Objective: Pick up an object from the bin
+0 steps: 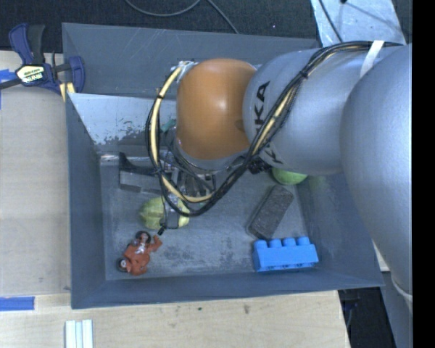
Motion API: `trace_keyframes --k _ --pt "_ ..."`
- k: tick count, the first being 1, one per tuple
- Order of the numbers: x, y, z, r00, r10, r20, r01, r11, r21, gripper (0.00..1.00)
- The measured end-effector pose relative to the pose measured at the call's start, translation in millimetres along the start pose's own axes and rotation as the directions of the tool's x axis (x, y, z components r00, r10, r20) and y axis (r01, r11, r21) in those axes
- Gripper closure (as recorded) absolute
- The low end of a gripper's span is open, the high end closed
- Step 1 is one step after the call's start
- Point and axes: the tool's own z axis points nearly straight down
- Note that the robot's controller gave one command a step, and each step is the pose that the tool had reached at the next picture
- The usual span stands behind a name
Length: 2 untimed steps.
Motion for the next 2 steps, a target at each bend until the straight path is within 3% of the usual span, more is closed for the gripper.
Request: trace_keyframes --k 1,2 --pt "-1.9 -1 -5 1.0 0.003 0.008 -0.003 1.0 -0.002 0.0" --pt "-13.7 -41 72 0.972 -0.236 0.015 0.236 0.972 -0.008 1.0"
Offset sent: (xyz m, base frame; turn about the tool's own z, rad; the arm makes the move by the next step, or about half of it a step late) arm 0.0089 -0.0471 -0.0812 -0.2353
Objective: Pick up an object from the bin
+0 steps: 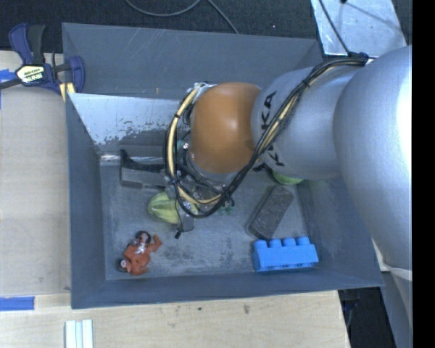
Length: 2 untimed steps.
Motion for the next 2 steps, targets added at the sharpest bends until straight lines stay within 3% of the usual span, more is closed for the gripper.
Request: trace_keyframes --k 2 --pt "-0.1 0.2 -0.1 1.0 0.0 0.0 0.0 1.0 -0.001 1.0"
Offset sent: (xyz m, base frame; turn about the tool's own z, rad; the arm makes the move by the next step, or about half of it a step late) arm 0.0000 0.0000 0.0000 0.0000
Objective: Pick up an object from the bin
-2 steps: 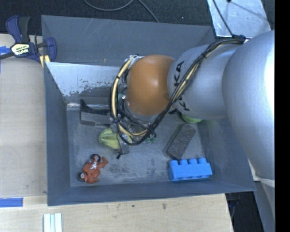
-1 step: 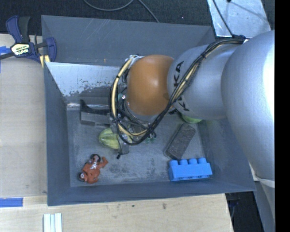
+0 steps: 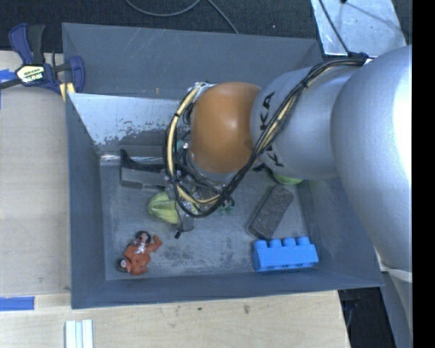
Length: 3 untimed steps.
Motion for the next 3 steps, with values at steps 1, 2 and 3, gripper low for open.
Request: trace_keyframes --k 1,2,3 --pt "0.0 0.0 0.0 1.0 0.0 0.0 0.0 1.0 0.0 1.0" --pt "0.0 0.0 0.0 1.0 0.0 0.0 0.0 1.0 0.0 1.0" --pt "-0.1 0.0 0.0 1.0 0.0 0.0 0.0 1.0 0.0 1.0"
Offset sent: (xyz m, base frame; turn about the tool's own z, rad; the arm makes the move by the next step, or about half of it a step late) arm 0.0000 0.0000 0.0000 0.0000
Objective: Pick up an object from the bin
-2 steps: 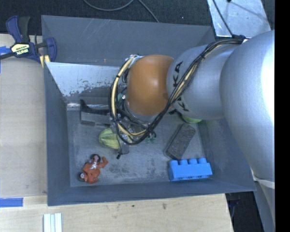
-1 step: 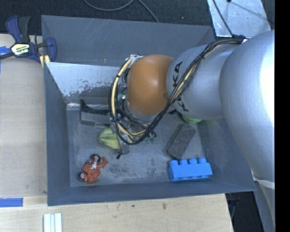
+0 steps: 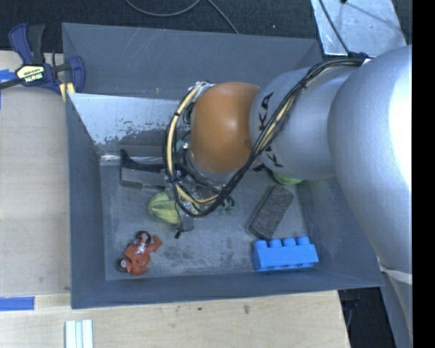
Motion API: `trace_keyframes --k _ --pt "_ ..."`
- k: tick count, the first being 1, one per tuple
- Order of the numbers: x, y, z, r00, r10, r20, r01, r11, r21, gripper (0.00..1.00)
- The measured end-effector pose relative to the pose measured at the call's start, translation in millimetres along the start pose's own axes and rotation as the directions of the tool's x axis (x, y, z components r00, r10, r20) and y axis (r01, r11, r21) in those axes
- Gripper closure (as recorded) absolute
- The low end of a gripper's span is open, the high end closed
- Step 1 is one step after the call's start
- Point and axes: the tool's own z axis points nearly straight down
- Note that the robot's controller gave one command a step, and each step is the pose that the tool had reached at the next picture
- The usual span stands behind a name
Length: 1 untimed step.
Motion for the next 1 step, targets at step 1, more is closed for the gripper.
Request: trace_keyframes --k 1 --pt "0.0 0.0 0.0 1.0 0.0 0.0 0.0 1.0 0.0 1.0"
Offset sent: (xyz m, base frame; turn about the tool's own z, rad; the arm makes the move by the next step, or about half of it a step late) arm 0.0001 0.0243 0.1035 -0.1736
